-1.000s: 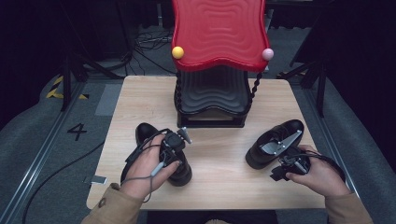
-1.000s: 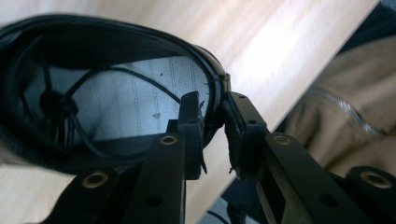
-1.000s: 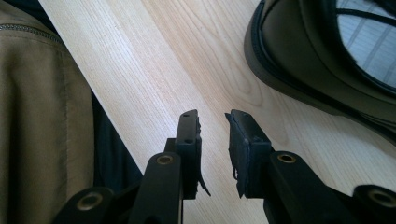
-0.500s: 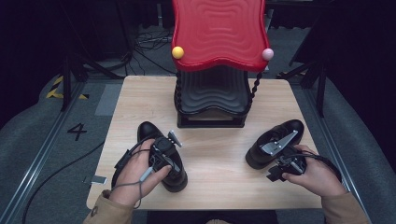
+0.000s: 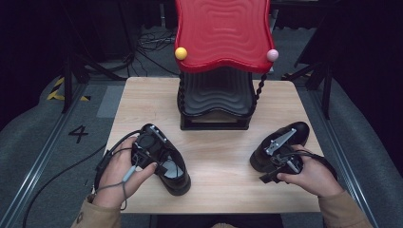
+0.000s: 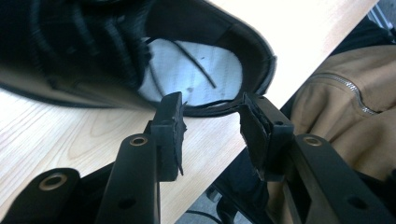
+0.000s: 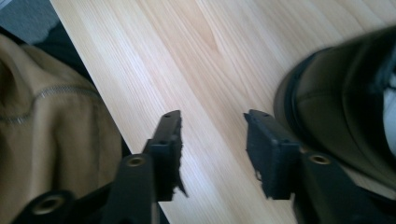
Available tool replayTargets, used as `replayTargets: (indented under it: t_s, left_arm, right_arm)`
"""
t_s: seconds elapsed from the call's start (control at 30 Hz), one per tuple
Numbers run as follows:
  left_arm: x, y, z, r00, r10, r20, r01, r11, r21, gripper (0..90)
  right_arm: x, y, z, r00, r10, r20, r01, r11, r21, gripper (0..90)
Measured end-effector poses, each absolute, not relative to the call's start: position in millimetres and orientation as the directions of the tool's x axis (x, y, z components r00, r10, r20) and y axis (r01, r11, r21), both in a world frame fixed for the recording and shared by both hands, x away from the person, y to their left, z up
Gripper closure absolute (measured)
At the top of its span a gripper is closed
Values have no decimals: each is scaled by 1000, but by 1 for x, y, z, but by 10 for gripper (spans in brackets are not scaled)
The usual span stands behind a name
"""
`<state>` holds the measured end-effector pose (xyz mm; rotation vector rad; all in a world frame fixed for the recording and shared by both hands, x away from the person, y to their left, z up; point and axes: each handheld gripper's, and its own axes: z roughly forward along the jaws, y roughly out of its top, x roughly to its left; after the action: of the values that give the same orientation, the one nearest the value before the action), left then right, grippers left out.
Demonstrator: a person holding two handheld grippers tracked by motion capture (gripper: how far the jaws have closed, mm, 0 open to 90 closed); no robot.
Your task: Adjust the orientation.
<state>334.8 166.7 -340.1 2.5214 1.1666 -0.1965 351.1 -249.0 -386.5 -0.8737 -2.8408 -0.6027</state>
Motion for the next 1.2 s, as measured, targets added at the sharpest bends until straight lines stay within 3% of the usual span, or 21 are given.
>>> replayTargets:
  t_s: [0.1, 0.43, 0.6, 1.2]
  left_arm:
    - [335, 176, -341, 639, 721, -266, 768, -581, 270, 584]
    - [337, 202, -352, 601, 746, -286, 795, -522, 308, 530]
    - [336, 211, -355, 573, 775, -267, 813, -494, 309, 480]
    - [334, 231, -366, 516, 806, -290, 848, -433, 306, 473]
  right_arm:
    - [357, -237, -382, -844, 516, 144, 531, 768, 359, 539]
    - [378, -195, -367, -823, 535, 190, 557, 696, 454, 558]
    - [388, -167, -359, -841, 513, 175, 531, 716, 453, 578]
    - [395, -63, -365, -852, 465, 242, 522, 709, 475, 525]
